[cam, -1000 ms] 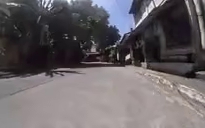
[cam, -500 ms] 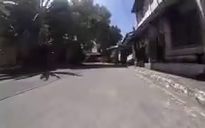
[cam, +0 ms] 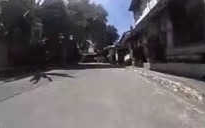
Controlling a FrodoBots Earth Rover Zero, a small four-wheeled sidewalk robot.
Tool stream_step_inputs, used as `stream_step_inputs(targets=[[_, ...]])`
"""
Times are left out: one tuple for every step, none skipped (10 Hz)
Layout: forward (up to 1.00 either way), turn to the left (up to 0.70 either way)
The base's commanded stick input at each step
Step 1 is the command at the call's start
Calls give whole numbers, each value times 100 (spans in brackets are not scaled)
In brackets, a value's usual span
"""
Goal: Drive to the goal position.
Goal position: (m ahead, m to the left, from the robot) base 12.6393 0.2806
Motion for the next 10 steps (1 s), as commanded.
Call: stream_step_inputs(targets=[[85, 0], [85, 0], [85, 0], [85, 0], [85, 0], [85, -2], [85, -11], [85, -19], [85, -27], [85, -34]])
